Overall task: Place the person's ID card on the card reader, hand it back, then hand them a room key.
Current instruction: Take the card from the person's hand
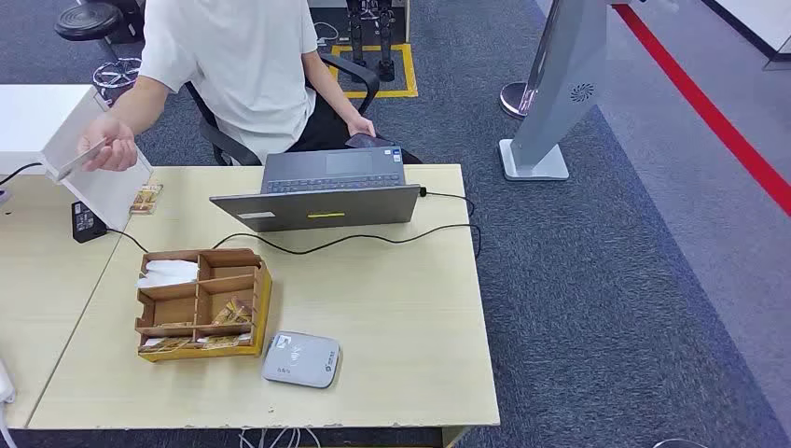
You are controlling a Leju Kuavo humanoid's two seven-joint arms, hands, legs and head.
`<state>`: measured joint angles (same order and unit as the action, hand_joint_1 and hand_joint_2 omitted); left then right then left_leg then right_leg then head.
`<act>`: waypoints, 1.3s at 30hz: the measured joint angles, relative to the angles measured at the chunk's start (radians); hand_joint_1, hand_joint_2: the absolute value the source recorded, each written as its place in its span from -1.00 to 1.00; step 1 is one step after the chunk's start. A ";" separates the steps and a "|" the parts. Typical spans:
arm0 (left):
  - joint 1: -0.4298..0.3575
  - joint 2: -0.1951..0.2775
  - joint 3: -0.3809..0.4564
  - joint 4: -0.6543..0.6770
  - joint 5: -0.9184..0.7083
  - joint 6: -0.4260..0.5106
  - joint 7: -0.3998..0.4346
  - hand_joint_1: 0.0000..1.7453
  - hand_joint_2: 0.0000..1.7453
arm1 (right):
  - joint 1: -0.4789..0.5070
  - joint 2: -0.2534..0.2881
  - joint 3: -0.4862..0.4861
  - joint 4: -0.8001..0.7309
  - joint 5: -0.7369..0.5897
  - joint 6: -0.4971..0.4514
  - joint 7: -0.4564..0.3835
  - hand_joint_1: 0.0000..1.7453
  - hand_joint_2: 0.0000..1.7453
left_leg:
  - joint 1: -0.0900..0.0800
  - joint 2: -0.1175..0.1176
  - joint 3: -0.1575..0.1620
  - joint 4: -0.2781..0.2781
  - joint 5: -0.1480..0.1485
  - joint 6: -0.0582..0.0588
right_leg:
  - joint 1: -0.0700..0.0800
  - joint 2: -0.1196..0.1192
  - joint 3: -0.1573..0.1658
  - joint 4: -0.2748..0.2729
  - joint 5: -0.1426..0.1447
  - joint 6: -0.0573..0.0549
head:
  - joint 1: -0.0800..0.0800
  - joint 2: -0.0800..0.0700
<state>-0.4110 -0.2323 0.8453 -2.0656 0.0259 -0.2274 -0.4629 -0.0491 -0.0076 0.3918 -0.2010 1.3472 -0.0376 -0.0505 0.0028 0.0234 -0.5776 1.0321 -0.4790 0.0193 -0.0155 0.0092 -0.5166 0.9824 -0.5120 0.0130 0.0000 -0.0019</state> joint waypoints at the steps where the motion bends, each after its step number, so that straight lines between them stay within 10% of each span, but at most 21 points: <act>1: -0.004 0.004 -0.012 0.007 -0.008 -0.003 0.006 -1.00 1.00 | 0.000 0.000 0.000 0.000 0.000 0.001 0.000 -1.00 -1.00 | 0.000 0.000 0.000 0.000 0.000 0.000 | 0.000 0.000 0.000 0.000 0.000 0.000 | 0.000 0.000; 39: -0.308 0.296 -0.953 0.631 -0.601 -0.254 0.470 -1.00 1.00 | -0.018 0.000 0.008 0.000 0.000 0.070 0.030 -1.00 -1.00 | 0.000 0.001 0.000 0.001 0.000 0.000 | 0.000 0.002 0.001 0.000 0.003 0.000 | 0.000 0.000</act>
<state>-0.7189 0.0634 -0.1076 -1.4342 -0.5752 -0.4812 0.0074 -0.0676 -0.0076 0.3996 -0.2011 1.3473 0.0325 -0.0202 0.0028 0.0244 -0.5778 1.0332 -0.4788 0.0192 -0.0155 0.0112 -0.5151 0.9826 -0.5093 0.0133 0.0000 -0.0019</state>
